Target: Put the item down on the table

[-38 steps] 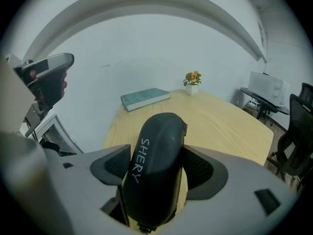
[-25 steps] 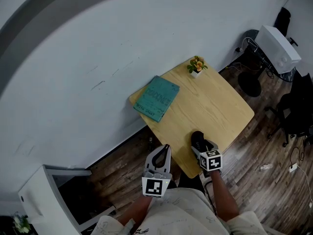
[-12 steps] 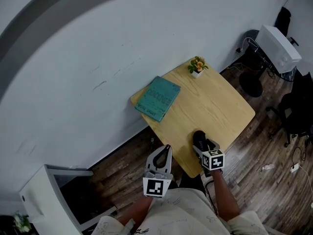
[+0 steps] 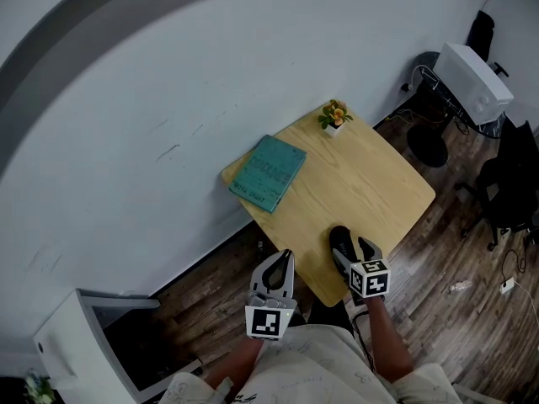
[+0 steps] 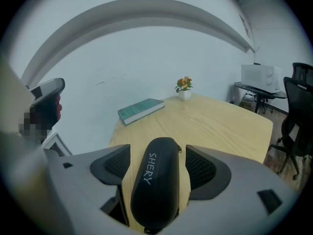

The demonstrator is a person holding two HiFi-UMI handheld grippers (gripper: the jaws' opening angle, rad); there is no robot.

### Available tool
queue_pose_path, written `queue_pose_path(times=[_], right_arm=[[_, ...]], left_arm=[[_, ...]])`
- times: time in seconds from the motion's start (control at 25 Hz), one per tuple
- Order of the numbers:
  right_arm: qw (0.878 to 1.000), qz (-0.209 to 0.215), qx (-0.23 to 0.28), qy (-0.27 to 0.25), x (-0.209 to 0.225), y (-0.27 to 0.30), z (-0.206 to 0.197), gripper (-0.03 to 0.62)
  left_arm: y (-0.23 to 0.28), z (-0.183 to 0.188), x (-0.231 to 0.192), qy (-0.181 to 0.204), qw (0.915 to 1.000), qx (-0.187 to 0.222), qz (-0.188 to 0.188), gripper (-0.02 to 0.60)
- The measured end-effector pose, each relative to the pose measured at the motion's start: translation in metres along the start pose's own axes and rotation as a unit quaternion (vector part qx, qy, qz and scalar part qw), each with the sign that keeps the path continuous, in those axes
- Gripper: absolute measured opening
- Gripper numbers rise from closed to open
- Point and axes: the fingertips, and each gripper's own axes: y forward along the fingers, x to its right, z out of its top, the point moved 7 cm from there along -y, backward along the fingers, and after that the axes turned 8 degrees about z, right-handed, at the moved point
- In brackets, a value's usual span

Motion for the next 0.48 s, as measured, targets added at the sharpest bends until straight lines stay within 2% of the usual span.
queue_pose_path(times=[0.4,0.48], right_arm=[[0.998,-0.01,0.053,-0.018,-0.007,-0.029,0.03,0.348],[0.997,-0.012,0.067,-0.026,-0.01,-0.036,0.04,0.348]], left_arm=[[0.003,0.001,-0.001,0.002,1.0,0.009,-0.001,0.009],[0.004,0.002,-0.003,0.003,1.0,0.0,-0.001,0.011]])
